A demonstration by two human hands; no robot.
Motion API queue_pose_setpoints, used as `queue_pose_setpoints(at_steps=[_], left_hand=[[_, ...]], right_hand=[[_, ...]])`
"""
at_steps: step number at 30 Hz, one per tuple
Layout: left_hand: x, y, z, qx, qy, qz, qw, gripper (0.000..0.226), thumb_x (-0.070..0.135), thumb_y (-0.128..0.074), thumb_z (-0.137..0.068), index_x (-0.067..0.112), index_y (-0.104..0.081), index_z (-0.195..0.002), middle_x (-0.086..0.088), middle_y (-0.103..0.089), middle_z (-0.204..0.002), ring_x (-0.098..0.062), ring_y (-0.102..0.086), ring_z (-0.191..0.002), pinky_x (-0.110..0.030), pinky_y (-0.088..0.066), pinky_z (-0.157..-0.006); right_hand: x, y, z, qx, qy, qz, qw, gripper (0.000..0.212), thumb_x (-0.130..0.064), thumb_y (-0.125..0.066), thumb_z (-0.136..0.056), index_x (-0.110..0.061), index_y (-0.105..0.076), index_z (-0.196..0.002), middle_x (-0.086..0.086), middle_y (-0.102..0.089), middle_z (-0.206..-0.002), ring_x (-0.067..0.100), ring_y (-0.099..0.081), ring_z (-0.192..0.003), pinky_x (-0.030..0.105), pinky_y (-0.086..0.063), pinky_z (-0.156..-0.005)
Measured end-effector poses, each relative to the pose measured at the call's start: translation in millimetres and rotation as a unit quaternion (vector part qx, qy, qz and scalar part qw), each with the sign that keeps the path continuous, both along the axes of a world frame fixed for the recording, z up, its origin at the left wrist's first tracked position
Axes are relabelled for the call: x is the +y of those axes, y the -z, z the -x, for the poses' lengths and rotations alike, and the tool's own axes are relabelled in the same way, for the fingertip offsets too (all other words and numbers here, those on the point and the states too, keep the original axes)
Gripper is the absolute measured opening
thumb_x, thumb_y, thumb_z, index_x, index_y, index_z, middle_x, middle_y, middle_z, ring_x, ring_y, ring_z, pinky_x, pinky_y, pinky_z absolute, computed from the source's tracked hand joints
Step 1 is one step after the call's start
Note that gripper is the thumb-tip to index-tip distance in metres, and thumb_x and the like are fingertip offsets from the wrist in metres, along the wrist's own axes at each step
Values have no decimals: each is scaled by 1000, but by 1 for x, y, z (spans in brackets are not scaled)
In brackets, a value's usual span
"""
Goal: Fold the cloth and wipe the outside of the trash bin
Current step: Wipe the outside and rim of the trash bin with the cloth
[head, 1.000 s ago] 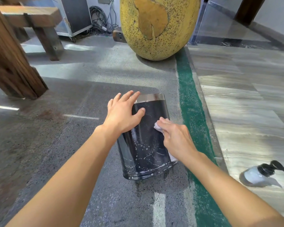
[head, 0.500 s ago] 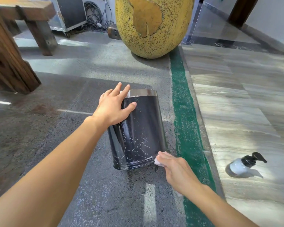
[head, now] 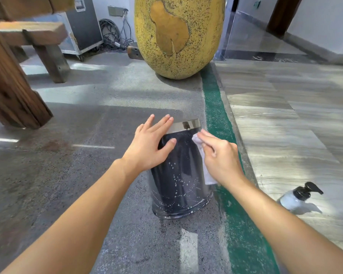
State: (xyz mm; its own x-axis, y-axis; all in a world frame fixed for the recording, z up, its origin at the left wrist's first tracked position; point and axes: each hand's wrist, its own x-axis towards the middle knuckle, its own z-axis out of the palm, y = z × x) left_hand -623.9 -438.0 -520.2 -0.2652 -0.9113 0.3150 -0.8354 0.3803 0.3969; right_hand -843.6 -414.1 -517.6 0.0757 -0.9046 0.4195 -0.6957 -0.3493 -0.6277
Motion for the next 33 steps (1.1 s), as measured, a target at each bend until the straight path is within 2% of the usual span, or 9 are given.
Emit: queue_pose_setpoints(at_steps=[3,6,9,12,21,24,27,29,33], left_hand=[[-2,-5,12,5,22,-1,1000,68,51,-40,-96,25,-23,-156,11,-17,-164,-23,-2,-153,-52,-15,-121],[-4,-7,21,-17,30,16,999,63,49,-42,-97,24,-32,-153,6,-16,-164,-25,-8,-153,-52,-19,-120],[-7,-10,30,-36,28,37,998,58,46,-44,-97,24,-39,-150,2,-17,-165,-25,-17,-151,-47,-23,-117],[-7,-12,43,-42,27,49,998,54,43,-46,-98,22,-43,-148,-1,-19,-164,-27,-20,-150,-46,-24,-116],[-33,-29,93,-99,-3,23,995,54,47,-30,-102,24,-39,-149,-6,-17,-165,-31,-22,-148,-49,-23,-115],[-45,-34,106,-121,-5,12,993,54,43,-30,-101,21,-36,-150,-7,-13,-166,-29,-21,-148,-49,-24,-114],[-53,-39,107,-60,29,-12,998,53,36,-36,-102,16,-36,-151,-7,-10,-166,-25,-25,-147,-42,-26,-116],[-57,-40,104,-41,55,-20,997,53,33,-39,-102,17,-34,-153,-2,-15,-165,-19,-20,-150,-38,-19,-121],[-71,-41,105,-60,73,-41,995,56,42,-33,-100,23,-34,-153,7,-25,-162,-14,-6,-153,-53,-4,-123]], right_hand=[[-7,-9,6,4,12,20,1000,44,10,-50,-85,-10,-67,-120,9,-59,-131,9,-51,-125,1,-22,-103],[-14,-16,18,7,24,23,999,43,10,-51,-85,-12,-69,-117,11,-60,-130,12,-51,-126,-1,-20,-102],[-20,-19,26,-2,31,30,999,44,13,-50,-83,-10,-71,-113,9,-64,-125,4,-49,-122,-5,-19,-98],[-27,-18,30,12,26,12,1000,42,9,-50,-86,-11,-68,-119,7,-59,-132,8,-48,-127,-4,-17,-100],[-45,-10,61,-6,38,1,999,42,4,-52,-88,-17,-67,-121,5,-56,-136,11,-48,-128,-4,-16,-100],[-53,-4,70,-23,44,-15,999,42,2,-52,-89,-20,-67,-121,1,-55,-137,10,-49,-128,-1,-19,-101],[-65,1,76,-42,47,-19,998,42,3,-52,-89,-18,-67,-121,1,-56,-136,9,-49,-128,-2,-18,-102],[-74,4,83,-60,50,-27,997,41,2,-52,-90,-19,-66,-122,0,-56,-136,8,-48,-128,2,-20,-104],[-90,11,95,-63,27,-58,996,40,-6,-52,-92,-26,-64,-124,-9,-54,-137,6,-49,-127,17,-29,-110]])
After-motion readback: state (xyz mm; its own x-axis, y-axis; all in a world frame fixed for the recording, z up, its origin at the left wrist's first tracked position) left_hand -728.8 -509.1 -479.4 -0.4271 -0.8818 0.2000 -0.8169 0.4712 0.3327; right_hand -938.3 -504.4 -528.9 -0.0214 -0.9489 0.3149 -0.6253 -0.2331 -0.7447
